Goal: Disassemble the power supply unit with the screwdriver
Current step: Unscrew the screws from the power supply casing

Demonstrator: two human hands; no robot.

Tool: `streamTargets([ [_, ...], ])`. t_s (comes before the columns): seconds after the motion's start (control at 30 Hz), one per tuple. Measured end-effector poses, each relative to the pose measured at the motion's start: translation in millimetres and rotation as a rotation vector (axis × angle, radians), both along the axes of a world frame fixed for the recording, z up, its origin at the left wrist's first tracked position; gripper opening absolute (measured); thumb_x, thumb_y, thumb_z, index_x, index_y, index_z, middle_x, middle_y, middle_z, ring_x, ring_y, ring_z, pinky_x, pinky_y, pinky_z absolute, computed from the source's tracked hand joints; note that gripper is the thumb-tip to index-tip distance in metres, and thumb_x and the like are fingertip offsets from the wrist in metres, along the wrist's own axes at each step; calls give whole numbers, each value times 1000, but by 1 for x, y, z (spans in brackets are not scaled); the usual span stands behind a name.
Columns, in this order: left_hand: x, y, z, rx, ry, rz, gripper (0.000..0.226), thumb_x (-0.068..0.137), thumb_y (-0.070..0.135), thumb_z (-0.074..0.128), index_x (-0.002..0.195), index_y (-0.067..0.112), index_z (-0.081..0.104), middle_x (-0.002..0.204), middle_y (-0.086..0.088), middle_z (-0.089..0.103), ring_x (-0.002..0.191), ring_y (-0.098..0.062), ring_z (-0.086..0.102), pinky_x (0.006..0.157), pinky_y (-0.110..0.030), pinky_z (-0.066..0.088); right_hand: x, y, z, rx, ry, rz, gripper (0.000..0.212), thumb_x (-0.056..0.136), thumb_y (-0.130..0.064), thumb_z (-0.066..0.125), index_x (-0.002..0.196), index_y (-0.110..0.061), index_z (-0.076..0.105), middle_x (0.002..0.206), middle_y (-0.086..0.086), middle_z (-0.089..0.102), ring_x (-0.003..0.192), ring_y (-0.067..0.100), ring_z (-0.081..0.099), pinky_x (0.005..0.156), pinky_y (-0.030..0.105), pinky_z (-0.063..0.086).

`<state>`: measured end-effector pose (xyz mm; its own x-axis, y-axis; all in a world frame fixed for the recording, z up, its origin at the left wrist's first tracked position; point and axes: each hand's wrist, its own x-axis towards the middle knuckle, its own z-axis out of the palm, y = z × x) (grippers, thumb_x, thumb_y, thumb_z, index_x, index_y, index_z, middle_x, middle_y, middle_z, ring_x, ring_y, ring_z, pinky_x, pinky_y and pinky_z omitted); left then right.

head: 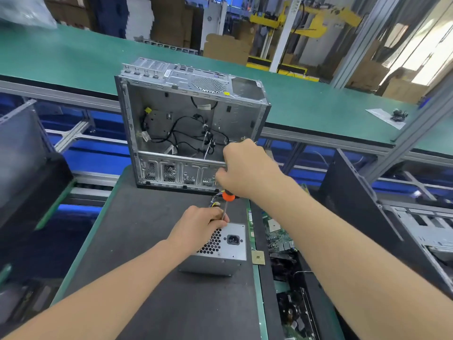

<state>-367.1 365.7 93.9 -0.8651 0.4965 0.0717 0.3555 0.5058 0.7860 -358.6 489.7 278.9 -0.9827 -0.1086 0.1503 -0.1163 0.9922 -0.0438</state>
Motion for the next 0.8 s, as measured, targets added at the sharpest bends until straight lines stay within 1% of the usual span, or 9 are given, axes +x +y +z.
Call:
streamTargets([
  [0.1, -2, 1, 3, -21, -25, 24, 15, 96, 22, 71, 87, 31, 78, 78, 15, 75, 64, -11, 60, 68, -30, 50, -1, -21, -11, 44, 58, -140, 38, 88, -15, 64, 70, -15, 31, 69, 1, 31, 66, 28, 45, 55, 32, 37],
  [0.2, -2, 1, 3, -1, -8, 0, 10, 95, 17, 72, 90, 21, 80, 87, 23, 76, 77, -14, 68, 77, -32, 54, -4, -18, -11, 26, 47, -45, 36, 86, -4, 61, 69, -12, 31, 68, 3, 33, 59, 26, 43, 50, 31, 33],
  [0.27, -3, 1, 1, 8, 4, -8, 10, 95, 15, 72, 88, 20, 78, 90, 32, 72, 75, -10, 66, 76, -28, 52, -4, -7, -7, 64, 12, 81, 33, 85, -7, 58, 64, -12, 33, 63, 5, 38, 54, 26, 40, 46, 29, 30],
  [0.37, -3, 1, -2, -5, 26, -4, 10, 96, 17, 71, 92, 23, 78, 92, 43, 67, 69, -5, 62, 70, -26, 51, -6, 11, 1, 150, -92, 407, 20, 82, -17, 62, 64, -14, 54, 59, 4, 56, 60, 26, 50, 57, 33, 44],
  [0.47, -4, 1, -3, 7, -16, 4, 12, 96, 19, 71, 91, 27, 77, 94, 39, 69, 72, -10, 64, 72, -35, 54, -10, 22, 7, 198, -156, 702, 9, 75, -18, 67, 67, -17, 64, 62, -3, 60, 61, 20, 53, 64, 31, 45],
  [0.57, -4, 2, -4, -8, -40, 27, 14, 96, 21, 71, 88, 32, 75, 91, 29, 73, 69, -15, 62, 69, -40, 54, -18, 23, 10, 186, -138, 807, 9, 74, -17, 66, 67, -13, 63, 62, 1, 59, 61, 26, 54, 62, 33, 44],
  [0.67, 0, 3, -3, -22, -43, 37, 13, 97, 22, 70, 90, 31, 76, 89, 26, 74, 77, -12, 66, 74, -40, 55, -12, 19, 6, 56, -80, 682, 14, 80, -16, 64, 68, -11, 58, 60, 1, 55, 59, 26, 50, 60, 34, 42],
  [0.73, 1, 4, -1, -26, -42, 49, 13, 98, 22, 70, 90, 30, 77, 90, 22, 76, 82, -11, 68, 78, -39, 56, 1, 10, -2, -69, -12, 447, 15, 85, -21, 60, 72, -15, 55, 63, -2, 54, 63, 24, 52, 61, 36, 46],
  [0.8, 0, 4, 0, -52, -27, 53, 14, 99, 23, 69, 89, 31, 76, 84, 20, 75, 74, -10, 65, 74, -38, 56, 7, 0, -8, -99, 78, 174, 15, 85, -23, 57, 75, -15, 51, 68, 1, 50, 67, 29, 53, 58, 35, 45],
])
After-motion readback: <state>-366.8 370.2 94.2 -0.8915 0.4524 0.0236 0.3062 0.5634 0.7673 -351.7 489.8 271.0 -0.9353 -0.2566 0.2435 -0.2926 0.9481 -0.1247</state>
